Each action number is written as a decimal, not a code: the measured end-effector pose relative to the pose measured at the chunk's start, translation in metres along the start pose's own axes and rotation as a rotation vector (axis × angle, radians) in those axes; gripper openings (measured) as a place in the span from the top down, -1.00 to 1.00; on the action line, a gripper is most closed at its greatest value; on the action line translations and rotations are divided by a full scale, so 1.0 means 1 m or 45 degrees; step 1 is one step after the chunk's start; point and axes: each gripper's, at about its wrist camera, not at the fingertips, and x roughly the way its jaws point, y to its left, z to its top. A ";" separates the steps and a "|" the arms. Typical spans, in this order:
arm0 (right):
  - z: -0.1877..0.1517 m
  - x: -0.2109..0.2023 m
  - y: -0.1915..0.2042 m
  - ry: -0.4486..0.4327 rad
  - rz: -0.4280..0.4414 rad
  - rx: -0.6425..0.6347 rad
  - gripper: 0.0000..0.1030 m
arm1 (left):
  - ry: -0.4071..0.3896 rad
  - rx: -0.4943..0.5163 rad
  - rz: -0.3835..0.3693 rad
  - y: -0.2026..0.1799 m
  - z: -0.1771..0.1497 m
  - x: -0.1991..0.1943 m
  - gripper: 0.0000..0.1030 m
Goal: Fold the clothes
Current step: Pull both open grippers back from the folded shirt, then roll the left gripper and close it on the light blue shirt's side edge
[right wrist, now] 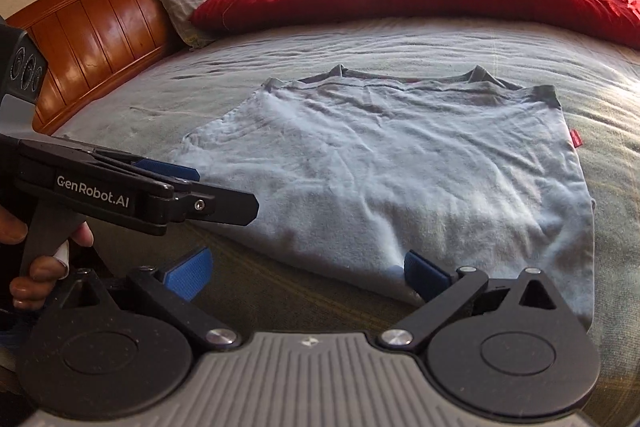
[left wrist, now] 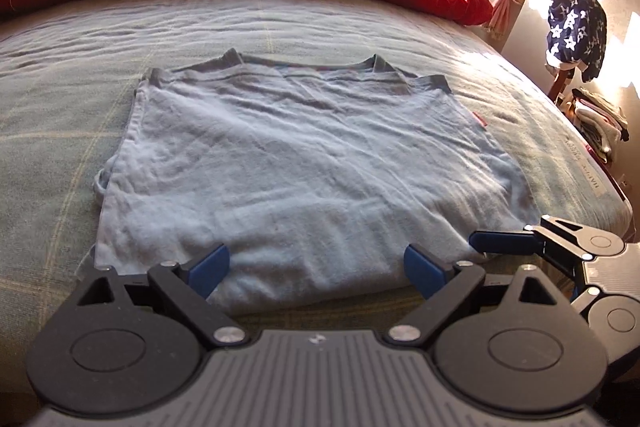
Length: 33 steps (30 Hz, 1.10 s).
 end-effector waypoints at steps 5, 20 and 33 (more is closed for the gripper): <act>-0.001 -0.006 0.001 -0.010 -0.021 -0.029 -1.00 | -0.007 -0.001 -0.013 0.008 0.001 -0.009 -0.82; 0.003 -0.021 -0.022 -0.046 -0.099 0.017 -1.00 | 0.052 -0.443 -0.090 0.156 0.060 0.001 0.03; 0.004 -0.011 -0.029 -0.011 -0.135 0.034 -1.00 | 0.134 -0.663 -0.367 0.203 0.087 0.057 0.02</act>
